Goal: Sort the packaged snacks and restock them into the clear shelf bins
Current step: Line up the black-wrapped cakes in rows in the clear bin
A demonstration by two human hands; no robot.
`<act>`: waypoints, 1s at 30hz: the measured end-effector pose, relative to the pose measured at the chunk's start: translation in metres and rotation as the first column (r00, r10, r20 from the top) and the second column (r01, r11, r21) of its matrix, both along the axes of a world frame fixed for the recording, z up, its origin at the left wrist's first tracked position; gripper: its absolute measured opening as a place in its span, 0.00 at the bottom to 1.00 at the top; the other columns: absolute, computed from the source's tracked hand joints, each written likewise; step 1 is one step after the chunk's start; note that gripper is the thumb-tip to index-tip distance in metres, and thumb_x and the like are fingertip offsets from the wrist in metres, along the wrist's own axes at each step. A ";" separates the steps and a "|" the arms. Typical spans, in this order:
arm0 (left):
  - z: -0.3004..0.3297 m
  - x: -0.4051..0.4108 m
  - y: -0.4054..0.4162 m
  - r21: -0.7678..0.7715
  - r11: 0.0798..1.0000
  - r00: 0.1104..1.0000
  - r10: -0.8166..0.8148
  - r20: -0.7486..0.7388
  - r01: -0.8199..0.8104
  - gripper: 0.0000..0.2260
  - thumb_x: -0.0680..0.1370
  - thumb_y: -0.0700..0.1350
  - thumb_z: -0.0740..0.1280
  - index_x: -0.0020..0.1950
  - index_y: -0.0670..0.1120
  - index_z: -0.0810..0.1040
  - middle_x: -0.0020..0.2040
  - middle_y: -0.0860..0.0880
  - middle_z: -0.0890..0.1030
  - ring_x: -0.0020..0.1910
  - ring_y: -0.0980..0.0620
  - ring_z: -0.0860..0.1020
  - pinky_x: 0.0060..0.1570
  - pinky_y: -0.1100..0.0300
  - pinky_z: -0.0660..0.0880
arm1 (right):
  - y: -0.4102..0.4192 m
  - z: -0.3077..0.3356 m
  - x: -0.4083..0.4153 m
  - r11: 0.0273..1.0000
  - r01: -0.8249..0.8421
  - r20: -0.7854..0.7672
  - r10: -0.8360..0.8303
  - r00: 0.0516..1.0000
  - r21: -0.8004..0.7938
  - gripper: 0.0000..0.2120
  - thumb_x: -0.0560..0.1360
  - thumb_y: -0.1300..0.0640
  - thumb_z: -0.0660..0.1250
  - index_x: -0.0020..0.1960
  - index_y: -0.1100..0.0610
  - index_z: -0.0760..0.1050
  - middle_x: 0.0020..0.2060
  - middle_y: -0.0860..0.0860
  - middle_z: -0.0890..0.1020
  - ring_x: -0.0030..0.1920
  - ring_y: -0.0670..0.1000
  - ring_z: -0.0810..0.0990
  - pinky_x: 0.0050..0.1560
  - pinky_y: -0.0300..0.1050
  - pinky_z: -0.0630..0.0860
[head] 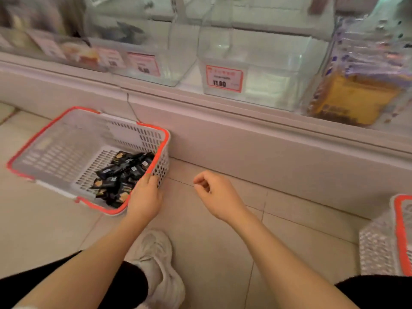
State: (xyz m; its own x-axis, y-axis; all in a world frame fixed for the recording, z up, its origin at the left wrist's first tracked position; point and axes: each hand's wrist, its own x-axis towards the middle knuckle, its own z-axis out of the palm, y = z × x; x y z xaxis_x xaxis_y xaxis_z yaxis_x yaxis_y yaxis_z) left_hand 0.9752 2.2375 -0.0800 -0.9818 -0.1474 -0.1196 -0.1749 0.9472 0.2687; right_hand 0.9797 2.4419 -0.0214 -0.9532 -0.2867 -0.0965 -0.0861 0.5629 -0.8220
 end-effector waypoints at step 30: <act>0.018 0.032 0.108 0.465 0.763 0.810 -0.568 0.148 0.450 0.09 0.76 0.53 0.64 0.47 0.48 0.76 0.42 0.49 0.81 0.45 0.48 0.79 0.42 0.57 0.72 | 0.035 -0.039 0.015 0.717 0.654 0.694 -0.343 0.633 -0.242 0.04 0.76 0.59 0.65 0.47 0.58 0.71 0.35 0.54 0.77 0.30 0.49 0.76 0.32 0.40 0.75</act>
